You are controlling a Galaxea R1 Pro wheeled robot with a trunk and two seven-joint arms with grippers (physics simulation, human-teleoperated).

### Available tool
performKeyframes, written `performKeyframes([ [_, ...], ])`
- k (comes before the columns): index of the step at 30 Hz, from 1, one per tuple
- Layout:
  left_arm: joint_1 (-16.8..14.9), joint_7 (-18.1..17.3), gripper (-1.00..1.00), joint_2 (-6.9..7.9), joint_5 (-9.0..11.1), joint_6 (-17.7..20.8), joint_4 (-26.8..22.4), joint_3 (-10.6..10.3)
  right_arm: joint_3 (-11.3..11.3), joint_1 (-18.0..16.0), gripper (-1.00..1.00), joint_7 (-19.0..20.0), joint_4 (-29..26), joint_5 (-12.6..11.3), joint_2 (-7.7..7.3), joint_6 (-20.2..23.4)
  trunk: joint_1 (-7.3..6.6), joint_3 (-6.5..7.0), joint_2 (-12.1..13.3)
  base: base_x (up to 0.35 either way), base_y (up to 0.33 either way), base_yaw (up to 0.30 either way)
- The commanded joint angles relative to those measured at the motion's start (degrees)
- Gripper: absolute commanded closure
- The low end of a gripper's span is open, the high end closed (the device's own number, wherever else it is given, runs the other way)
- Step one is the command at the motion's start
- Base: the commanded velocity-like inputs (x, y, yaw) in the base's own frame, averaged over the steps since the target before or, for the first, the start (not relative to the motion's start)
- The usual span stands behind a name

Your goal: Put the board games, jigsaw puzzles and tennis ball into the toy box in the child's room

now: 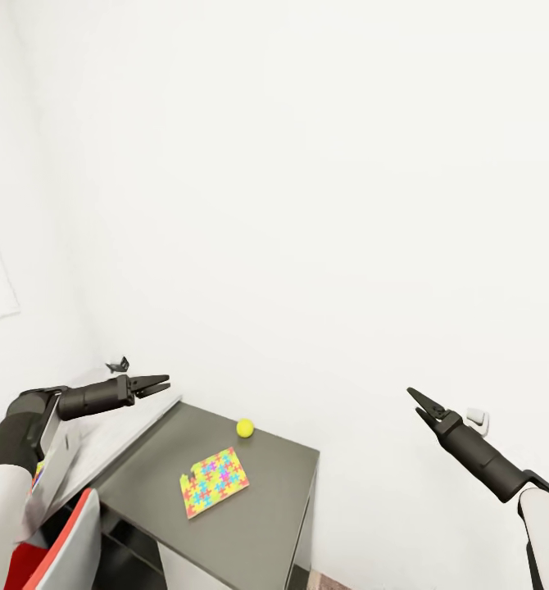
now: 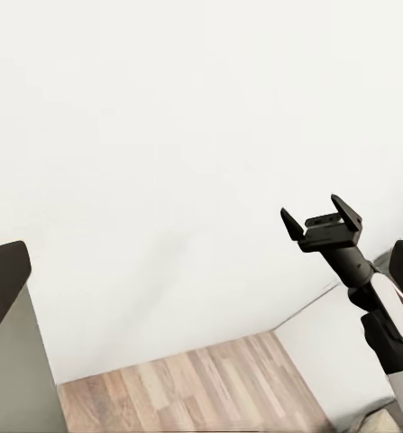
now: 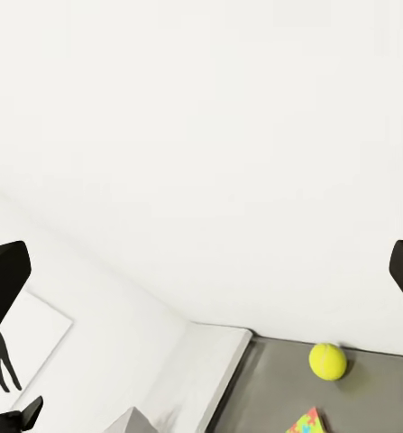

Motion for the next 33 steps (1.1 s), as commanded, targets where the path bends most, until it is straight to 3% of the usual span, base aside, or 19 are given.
performKeyframes([
  [1, 0.0, -0.36, -1.0, 0.0, -0.3, 0.61, -0.03, 0.11, -0.08, -0.05, -1.0, 0.14, 0.03, -0.1, 0.02, 0.37, 0.02, -0.05, -0.04, 0.0, 0.003, -0.258],
  [33, 0.0, -0.36, -1.0, 0.01, -0.36, 0.64, -0.03, 0.08, -0.1, -0.05, -1.0, 0.21, 0.32, -0.05, 0.02, 0.35, 0.02, -0.21, -0.04, -0.008, 0.013, -0.273],
])
